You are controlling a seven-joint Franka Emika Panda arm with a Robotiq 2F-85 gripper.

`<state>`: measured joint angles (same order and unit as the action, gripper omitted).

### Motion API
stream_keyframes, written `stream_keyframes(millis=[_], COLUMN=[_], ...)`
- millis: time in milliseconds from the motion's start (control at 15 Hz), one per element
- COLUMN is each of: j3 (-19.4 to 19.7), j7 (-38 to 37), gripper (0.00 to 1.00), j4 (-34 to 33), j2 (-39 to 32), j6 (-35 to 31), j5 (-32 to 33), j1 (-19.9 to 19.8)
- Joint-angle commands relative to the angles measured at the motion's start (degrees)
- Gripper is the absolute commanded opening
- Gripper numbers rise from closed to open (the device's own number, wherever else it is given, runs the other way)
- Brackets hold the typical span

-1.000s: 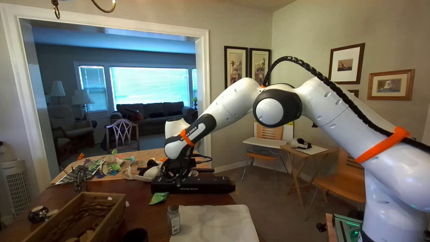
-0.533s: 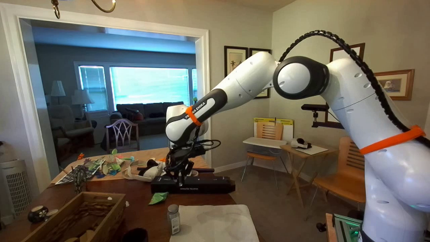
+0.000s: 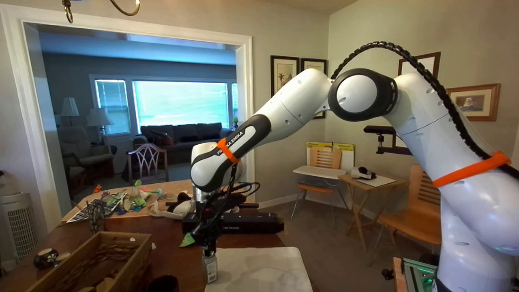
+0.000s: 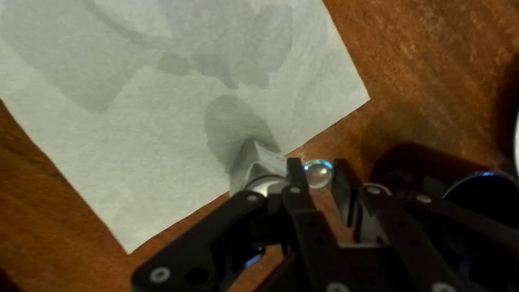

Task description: Put the white object in the basket then move the basket forwards.

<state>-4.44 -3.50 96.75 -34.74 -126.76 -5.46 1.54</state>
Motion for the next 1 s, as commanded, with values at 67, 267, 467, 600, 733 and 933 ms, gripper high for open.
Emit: stream_keyframes(millis=[67, 267, 467, 600, 733, 933], j3=[-3.24, -4.33, -4.22, -3.80, -3.60, -3.97], j7=[8.90, 12.65, 16.59, 19.60, 22.67, 25.38], gripper=[0.06, 0.06, 0.06, 0.06, 0.06, 0.06], j4=[-4.76, -8.44, -13.68, -18.13, -21.88, -26.14], j2=[-4.59, -5.60, -7.10, -9.50, -12.08, -15.71], j6=[5.04, 10.73, 16.61, 18.81, 18.12, 16.43], j5=[0.68, 3.01, 7.20, 10.99, 14.64, 16.43], j1=[1.66, 4.21, 6.71, 8.30, 9.53, 10.17])
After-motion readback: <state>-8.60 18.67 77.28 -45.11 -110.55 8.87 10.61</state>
